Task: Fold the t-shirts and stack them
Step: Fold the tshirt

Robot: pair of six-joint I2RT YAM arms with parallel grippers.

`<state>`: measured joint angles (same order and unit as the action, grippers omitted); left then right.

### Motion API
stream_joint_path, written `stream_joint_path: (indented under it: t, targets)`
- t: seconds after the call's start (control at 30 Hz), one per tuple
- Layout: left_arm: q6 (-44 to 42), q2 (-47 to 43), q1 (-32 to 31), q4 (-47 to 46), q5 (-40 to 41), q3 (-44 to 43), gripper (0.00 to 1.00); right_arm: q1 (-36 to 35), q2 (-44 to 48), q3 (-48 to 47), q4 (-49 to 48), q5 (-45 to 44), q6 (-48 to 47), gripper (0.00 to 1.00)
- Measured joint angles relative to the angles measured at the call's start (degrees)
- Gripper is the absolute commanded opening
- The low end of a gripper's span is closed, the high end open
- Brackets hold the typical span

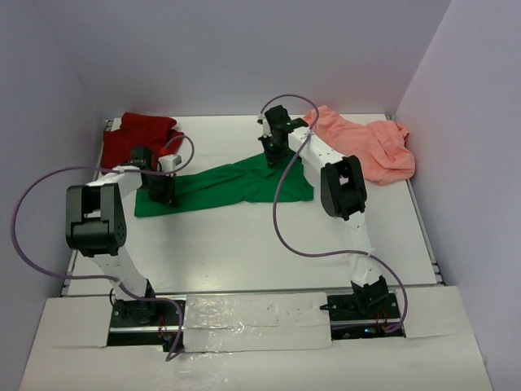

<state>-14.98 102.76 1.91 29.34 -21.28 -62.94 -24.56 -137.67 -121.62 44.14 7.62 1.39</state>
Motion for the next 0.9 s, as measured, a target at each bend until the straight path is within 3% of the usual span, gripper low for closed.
stream_joint_path:
  t: [0.3, 0.67, 0.9]
  targets:
    - [1.3, 1.0, -4.1, -3.3, 1.8, -0.2, 0.0, 0.0, 0.0, 0.0, 0.0, 0.0, 0.0, 0.0]
    - [1.0, 0.4, -4.4, -2.5, 3.9, -0.3, 0.0, 0.0, 0.0, -0.4, 0.3, 0.0, 0.0, 0.0]
    - [0.8, -3.7, -3.6, -2.7, 5.8, 5.0, 0.0, 0.0, 0.0, -0.9, 1.0, -0.1, 0.0, 0.0]
